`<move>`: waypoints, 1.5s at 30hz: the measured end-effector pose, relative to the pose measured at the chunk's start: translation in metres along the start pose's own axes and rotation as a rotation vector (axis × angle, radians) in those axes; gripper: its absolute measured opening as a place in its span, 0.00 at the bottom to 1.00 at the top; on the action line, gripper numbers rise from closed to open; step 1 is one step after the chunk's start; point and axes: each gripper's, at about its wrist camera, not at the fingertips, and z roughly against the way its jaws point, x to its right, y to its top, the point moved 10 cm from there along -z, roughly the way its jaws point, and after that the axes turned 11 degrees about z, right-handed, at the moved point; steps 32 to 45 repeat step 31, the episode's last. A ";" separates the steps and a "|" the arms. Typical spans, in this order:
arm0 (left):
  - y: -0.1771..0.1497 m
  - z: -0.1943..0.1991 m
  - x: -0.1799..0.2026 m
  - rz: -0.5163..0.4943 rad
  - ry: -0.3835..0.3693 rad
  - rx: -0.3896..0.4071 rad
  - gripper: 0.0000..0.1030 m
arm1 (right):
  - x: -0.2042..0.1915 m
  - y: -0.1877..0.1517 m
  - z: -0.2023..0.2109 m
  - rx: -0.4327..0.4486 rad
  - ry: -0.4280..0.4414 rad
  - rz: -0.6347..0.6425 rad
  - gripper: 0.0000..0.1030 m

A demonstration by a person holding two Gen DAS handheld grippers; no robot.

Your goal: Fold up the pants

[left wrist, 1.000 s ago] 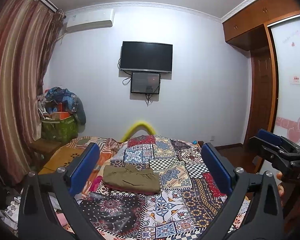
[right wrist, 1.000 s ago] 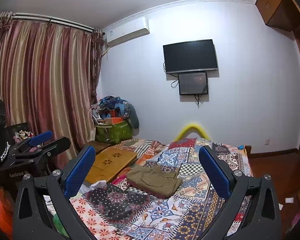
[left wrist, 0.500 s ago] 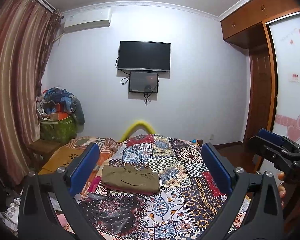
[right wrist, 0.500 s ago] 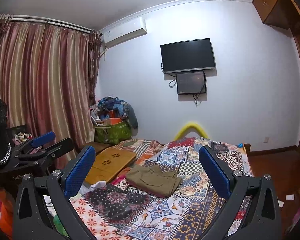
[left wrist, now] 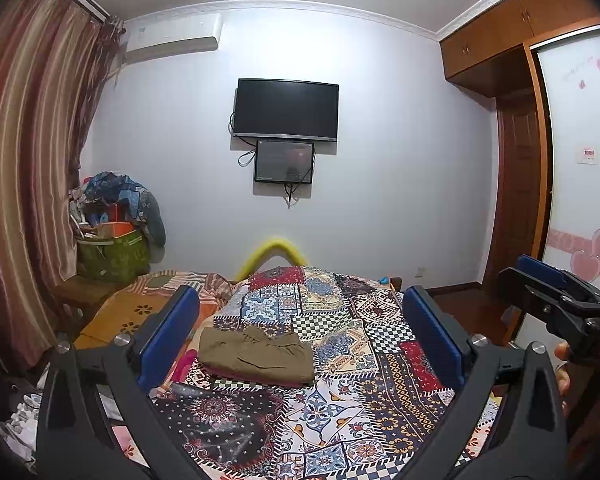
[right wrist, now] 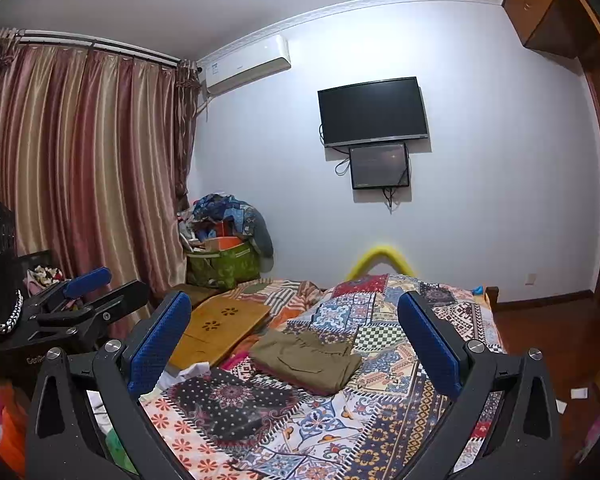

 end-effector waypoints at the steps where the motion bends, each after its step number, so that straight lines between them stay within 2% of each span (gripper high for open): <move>1: 0.000 0.000 0.000 0.000 -0.001 -0.001 1.00 | 0.000 0.000 0.000 0.000 -0.002 0.000 1.00; 45: -0.010 -0.008 0.006 -0.012 -0.030 -0.037 1.00 | 0.012 -0.004 -0.001 -0.008 -0.013 -0.021 1.00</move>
